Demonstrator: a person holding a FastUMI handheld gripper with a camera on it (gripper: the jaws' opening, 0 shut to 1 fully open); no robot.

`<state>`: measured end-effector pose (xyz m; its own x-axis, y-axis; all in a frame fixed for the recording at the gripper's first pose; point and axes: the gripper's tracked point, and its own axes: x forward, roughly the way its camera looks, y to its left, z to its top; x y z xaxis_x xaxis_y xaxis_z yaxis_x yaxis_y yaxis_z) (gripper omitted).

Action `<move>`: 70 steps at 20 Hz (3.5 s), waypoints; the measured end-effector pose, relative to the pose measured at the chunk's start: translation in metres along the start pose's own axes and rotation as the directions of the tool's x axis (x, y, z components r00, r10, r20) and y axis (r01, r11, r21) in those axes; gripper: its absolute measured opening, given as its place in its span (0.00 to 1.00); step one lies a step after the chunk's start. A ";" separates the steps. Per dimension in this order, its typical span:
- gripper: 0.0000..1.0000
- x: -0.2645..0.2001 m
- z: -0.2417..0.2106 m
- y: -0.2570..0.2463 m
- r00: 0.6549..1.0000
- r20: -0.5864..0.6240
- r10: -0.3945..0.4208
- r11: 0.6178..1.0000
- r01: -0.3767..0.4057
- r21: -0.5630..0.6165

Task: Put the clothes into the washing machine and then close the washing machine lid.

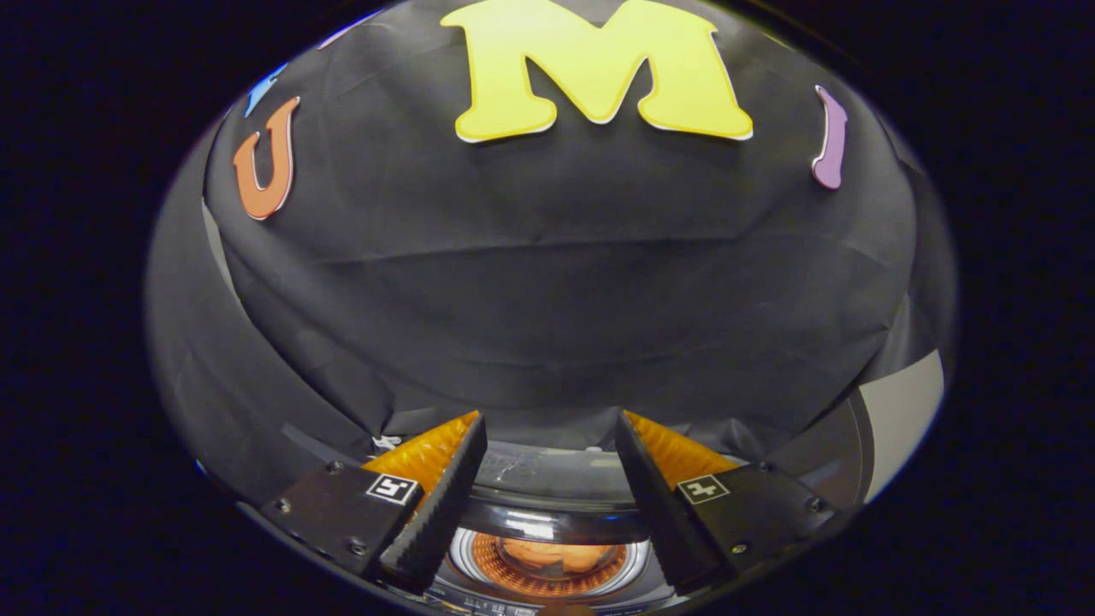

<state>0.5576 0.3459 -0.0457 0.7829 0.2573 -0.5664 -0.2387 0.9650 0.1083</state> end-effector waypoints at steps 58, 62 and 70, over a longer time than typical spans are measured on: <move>0.97 -0.516 -0.308 -0.186 0.869 0.496 -0.005 0.999 0.029 -0.042; 0.97 -0.520 -0.304 -0.190 0.862 0.507 -0.008 0.997 0.045 -0.060; 0.97 -0.522 -0.295 -0.187 0.856 0.517 0.004 0.997 0.037 -0.071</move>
<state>0.0243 0.0160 -0.0111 0.9661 0.2506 -0.0622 -0.2492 0.9680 0.0290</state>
